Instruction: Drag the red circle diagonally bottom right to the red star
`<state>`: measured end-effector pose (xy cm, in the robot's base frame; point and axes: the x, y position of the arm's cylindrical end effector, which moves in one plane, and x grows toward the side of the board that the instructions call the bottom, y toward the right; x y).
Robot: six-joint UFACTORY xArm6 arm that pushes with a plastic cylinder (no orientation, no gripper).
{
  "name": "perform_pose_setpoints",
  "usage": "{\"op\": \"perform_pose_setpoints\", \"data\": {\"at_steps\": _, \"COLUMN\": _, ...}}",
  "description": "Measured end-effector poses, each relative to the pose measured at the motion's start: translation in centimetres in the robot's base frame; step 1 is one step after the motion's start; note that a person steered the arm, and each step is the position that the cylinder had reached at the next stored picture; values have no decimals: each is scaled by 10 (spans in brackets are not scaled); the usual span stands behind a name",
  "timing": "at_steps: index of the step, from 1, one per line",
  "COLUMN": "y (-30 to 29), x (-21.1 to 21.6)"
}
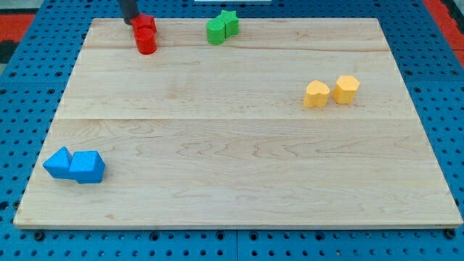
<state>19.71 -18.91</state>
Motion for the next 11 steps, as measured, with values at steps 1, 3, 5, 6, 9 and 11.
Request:
{"op": "perform_pose_setpoints", "data": {"at_steps": 1, "y": 2, "x": 33}}
{"op": "perform_pose_setpoints", "data": {"at_steps": 3, "y": -20, "x": 38}}
{"op": "perform_pose_setpoints", "data": {"at_steps": 5, "y": 6, "x": 46}}
{"op": "perform_pose_setpoints", "data": {"at_steps": 6, "y": 27, "x": 83}}
{"op": "perform_pose_setpoints", "data": {"at_steps": 9, "y": 102, "x": 139}}
{"op": "perform_pose_setpoints", "data": {"at_steps": 11, "y": 132, "x": 198}}
